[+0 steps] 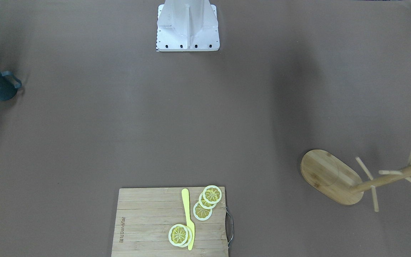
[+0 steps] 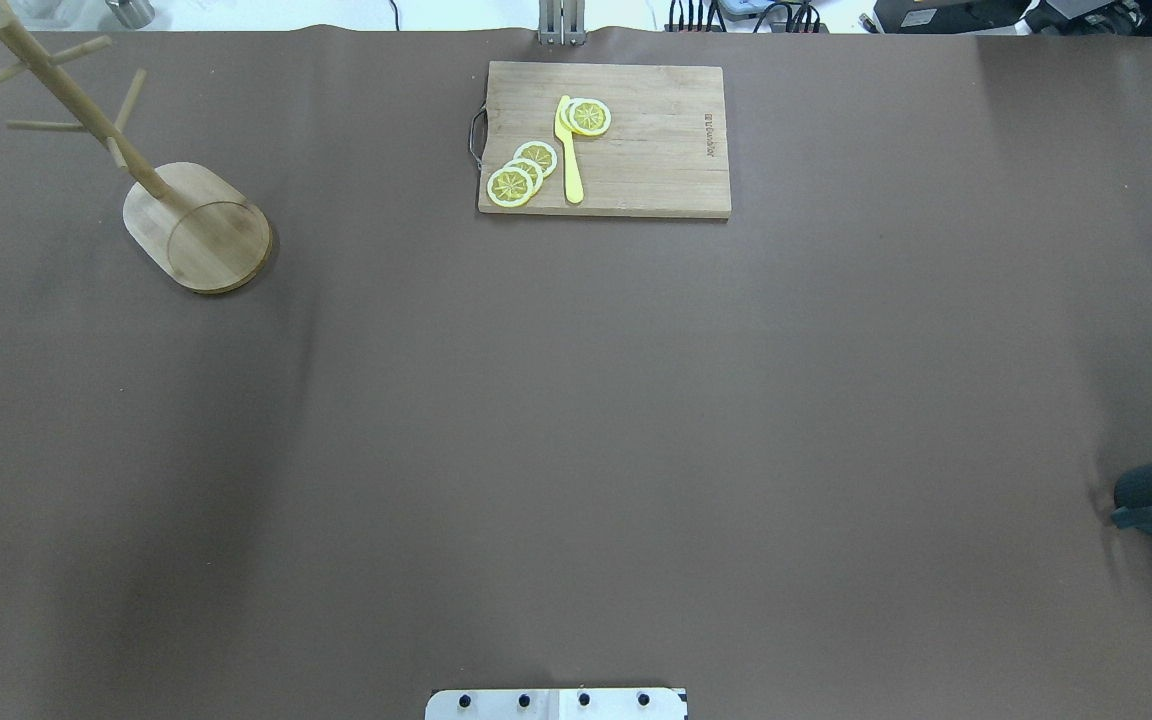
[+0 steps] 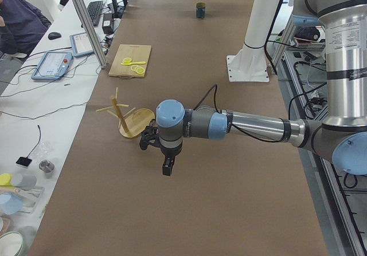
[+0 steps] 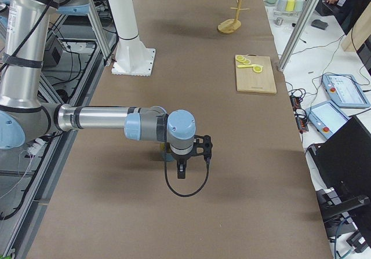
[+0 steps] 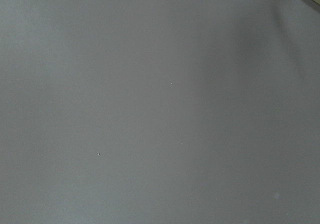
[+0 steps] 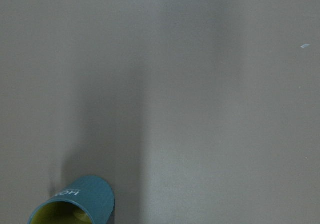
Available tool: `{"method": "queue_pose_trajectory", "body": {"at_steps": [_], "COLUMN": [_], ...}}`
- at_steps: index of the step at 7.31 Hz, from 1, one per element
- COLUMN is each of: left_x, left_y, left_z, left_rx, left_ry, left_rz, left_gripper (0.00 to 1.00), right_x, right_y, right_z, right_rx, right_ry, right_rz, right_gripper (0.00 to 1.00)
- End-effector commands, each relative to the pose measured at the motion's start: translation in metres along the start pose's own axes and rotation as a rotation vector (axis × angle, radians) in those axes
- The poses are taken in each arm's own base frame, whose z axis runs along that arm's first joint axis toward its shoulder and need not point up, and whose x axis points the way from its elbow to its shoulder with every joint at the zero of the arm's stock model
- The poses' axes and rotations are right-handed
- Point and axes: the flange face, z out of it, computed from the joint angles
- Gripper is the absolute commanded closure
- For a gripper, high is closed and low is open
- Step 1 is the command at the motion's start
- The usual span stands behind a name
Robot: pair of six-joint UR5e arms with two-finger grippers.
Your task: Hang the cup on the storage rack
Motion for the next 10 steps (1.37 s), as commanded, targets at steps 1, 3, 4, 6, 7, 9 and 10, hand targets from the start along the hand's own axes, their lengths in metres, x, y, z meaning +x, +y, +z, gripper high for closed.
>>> {"method": "queue_pose_trajectory", "body": {"at_steps": [1, 3, 4, 6, 7, 9, 10], "left_x": [0.008, 0.017, 0.020, 0.010, 0.012, 0.016, 0.016], "left_y": [-0.019, -0.034, -0.043, -0.053, -0.054, -0.054, -0.053], "left_z": [-0.010, -0.021, -0.024, -0.014, -0.014, -0.014, -0.014], "left_rx": [0.030, 0.060, 0.103, 0.171, 0.171, 0.167, 0.167], "left_ry": [0.000, -0.002, -0.005, -0.009, 0.012, 0.057, 0.060], "left_rz": [0.022, 0.055, 0.097, 0.155, 0.157, 0.153, 0.155], "left_gripper": [0.01, 0.01, 0.01, 0.01, 0.01, 0.01, 0.01], "right_x": [-0.007, -0.014, -0.016, -0.023, -0.022, -0.019, -0.017], "right_y": [-0.008, -0.017, -0.022, -0.021, -0.018, 0.006, 0.024], "right_z": [-0.006, -0.014, -0.017, -0.024, -0.023, -0.011, 0.003], "right_rx": [0.021, 0.039, 0.047, 0.061, 0.059, 0.078, 0.074], "right_ry": [-0.009, -0.004, 0.000, 0.000, -0.002, 0.010, 0.012], "right_rz": [-0.016, -0.036, -0.043, -0.069, -0.078, -0.126, -0.131], "right_gripper": [0.00, 0.00, 0.00, 0.00, 0.00, 0.00, 0.00]}}
